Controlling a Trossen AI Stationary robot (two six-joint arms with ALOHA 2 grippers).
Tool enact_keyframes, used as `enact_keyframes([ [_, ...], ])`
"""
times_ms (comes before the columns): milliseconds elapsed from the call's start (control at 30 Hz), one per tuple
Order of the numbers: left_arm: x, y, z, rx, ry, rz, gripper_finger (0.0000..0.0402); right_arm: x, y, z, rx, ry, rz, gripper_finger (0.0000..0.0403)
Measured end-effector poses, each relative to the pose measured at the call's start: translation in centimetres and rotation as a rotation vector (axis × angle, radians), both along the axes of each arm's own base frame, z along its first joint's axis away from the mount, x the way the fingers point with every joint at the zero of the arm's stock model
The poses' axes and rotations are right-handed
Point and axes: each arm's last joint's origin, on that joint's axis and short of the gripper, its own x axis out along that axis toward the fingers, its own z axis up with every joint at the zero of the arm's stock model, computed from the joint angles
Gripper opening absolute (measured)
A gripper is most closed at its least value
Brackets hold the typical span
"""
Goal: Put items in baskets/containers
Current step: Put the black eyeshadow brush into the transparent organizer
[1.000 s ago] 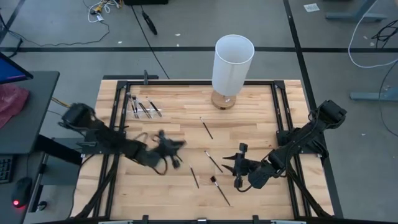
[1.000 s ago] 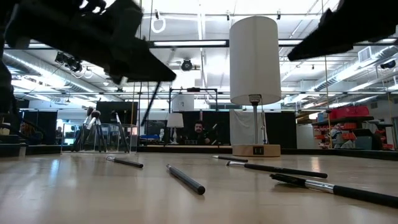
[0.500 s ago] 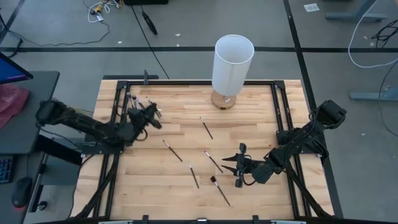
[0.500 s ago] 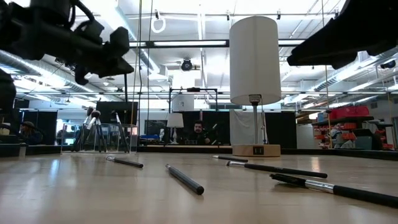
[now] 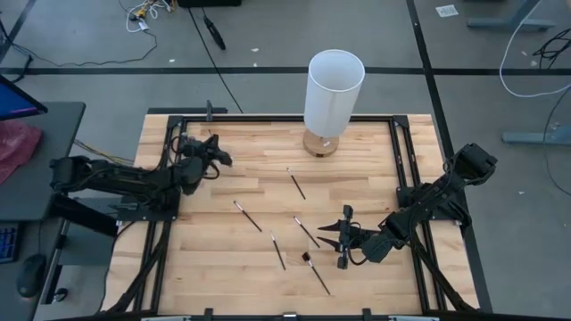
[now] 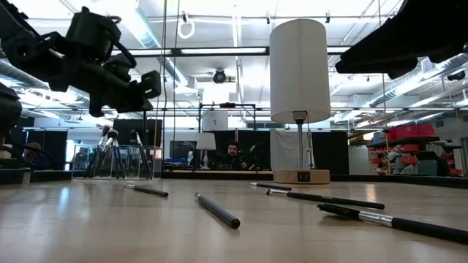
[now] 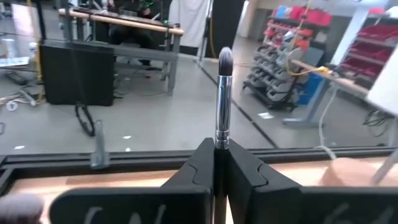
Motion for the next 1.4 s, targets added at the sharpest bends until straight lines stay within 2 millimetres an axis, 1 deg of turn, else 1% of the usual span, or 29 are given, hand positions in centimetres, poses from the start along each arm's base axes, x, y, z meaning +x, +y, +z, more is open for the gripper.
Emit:
enact_keyframes([
  [133, 0.2, 0.4, -0.9, -0.014, 0.052, 0.020, 0.0019, 0.0, 0.0, 0.0, 0.000, 0.000, 0.000, 0.0120],
  [500, 0.8, 1.1, -3.2, -0.094, 0.018, 0.080, 0.0026, 0.0, 0.0, 0.0, 0.000, 0.001, 0.001, 0.0120],
  [633, 0.8, 1.3, -3.7, -0.111, 0.007, 0.088, 0.0026, 0.0, 0.0, 0.0, 0.000, 0.001, 0.001, 0.0120],
  [800, 1.0, 1.5, -3.9, -0.140, 0.008, 0.041, 0.0027, 0.0, 0.0, 0.0, 0.000, 0.001, 0.001, 0.0120],
  [933, 0.9, 1.7, -3.9, -0.164, -0.031, 0.044, 0.0029, 0.0, 0.0, 0.0, 0.000, 0.001, 0.001, 0.0120],
  [1033, 0.8, 2.0, -4.1, -0.184, -0.029, 0.040, 0.0041, 0.0, 0.0, 0.0, 0.000, 0.001, 0.001, 0.0120],
  [1233, 0.4, 2.2, -4.6, -0.219, -0.007, 0.055, 0.0081, 0.0, 0.0, 0.0, 0.000, 0.001, 0.001, 0.0120],
  [1400, 0.6, 2.3, -4.3, -0.196, 0.037, 0.039, 0.0103, 0.0, 0.0, 0.0, 0.000, 0.001, 0.001, 0.0120],
])
